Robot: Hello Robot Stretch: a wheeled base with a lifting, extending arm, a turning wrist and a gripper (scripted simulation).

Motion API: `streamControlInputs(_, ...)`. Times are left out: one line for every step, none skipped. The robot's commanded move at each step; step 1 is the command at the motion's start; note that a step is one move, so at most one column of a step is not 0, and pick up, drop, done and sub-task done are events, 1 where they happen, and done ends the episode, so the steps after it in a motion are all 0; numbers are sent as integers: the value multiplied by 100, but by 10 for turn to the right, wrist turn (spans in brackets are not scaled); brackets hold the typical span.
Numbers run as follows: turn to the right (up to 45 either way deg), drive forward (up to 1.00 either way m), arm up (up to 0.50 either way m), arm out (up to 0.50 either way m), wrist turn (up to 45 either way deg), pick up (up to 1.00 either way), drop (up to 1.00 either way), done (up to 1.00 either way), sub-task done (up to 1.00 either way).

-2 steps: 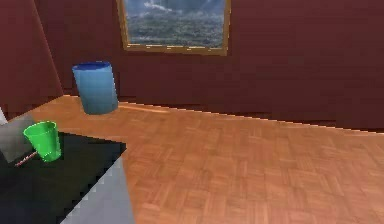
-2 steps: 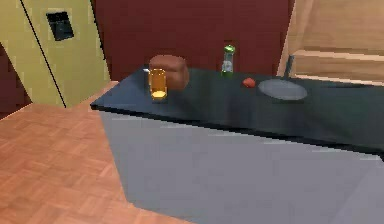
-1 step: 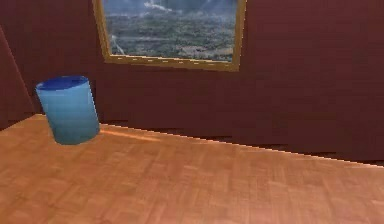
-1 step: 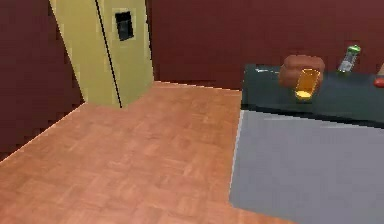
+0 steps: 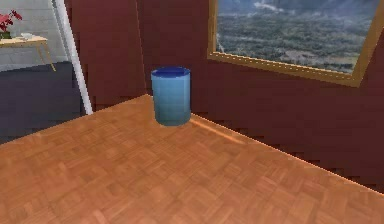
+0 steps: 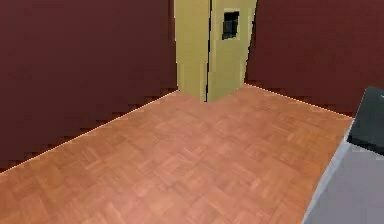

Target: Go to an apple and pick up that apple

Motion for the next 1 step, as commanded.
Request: streamControlInputs(0,20,0,0,0,0,0,0,0)
